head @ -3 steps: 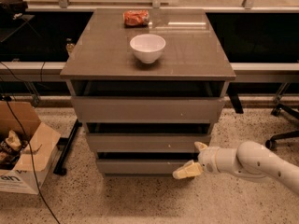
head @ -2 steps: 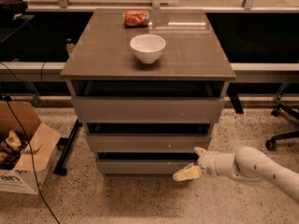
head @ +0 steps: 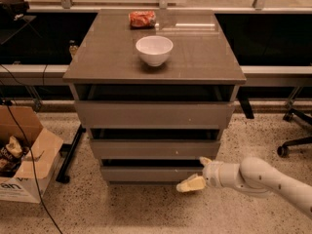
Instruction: Open bottom drawer
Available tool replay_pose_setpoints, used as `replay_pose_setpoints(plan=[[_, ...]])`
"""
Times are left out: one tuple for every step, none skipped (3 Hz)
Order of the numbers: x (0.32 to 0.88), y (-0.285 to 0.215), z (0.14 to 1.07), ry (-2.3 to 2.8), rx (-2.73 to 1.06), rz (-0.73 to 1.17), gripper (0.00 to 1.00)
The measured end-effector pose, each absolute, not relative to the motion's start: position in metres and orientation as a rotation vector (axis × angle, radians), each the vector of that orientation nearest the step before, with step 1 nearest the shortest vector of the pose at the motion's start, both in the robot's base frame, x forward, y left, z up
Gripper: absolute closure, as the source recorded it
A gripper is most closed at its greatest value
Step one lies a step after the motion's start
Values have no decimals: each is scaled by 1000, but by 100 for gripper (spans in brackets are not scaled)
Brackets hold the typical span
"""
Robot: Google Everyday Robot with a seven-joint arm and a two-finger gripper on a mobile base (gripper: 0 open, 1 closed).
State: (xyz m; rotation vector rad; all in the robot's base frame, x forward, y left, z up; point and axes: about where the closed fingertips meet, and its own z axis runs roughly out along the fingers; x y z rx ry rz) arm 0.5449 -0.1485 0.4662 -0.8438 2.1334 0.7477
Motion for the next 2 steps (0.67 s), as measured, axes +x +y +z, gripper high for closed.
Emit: replay_pose_setpoints(plan=[[548,-144,442,2167,-827,684,0],[553,-139,407,2191,-822,636,0]])
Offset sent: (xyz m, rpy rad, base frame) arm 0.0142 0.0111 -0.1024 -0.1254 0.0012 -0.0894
